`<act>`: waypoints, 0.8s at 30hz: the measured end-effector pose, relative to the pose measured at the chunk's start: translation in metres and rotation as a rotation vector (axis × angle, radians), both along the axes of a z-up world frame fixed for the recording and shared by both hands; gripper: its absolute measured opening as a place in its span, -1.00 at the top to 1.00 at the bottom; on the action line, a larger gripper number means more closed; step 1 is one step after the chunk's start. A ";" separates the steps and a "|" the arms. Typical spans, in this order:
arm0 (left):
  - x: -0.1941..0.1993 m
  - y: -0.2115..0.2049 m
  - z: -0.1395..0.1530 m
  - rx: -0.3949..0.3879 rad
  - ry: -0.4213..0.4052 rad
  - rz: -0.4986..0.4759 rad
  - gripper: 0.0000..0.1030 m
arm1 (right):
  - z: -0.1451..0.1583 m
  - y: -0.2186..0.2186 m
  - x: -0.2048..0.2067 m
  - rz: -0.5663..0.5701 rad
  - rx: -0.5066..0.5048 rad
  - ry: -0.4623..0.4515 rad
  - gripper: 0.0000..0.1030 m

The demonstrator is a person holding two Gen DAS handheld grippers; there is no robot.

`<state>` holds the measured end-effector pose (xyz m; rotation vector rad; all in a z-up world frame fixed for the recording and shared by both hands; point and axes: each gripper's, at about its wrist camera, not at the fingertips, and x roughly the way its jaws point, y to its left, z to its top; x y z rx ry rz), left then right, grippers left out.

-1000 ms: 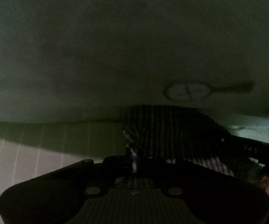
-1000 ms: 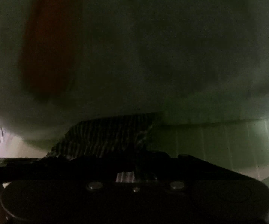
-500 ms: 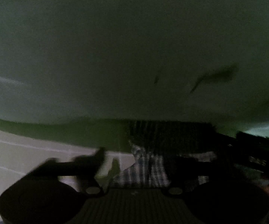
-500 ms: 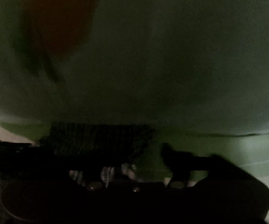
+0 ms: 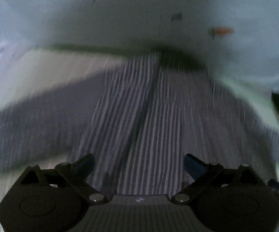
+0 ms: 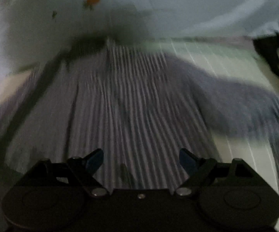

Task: Fold clothes
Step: 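Lower the shirt flat onto the mat and open both grippers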

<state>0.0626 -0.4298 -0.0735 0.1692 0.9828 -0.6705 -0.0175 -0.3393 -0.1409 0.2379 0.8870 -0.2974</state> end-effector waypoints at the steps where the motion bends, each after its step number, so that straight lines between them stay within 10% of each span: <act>1: -0.013 0.008 -0.006 0.017 0.018 0.004 -0.90 | -0.003 0.001 -0.012 -0.005 0.008 0.011 -0.66; 24: -0.127 0.057 -0.052 0.217 0.089 0.084 -0.99 | 0.001 -0.069 -0.157 -0.197 -0.110 -0.028 -0.64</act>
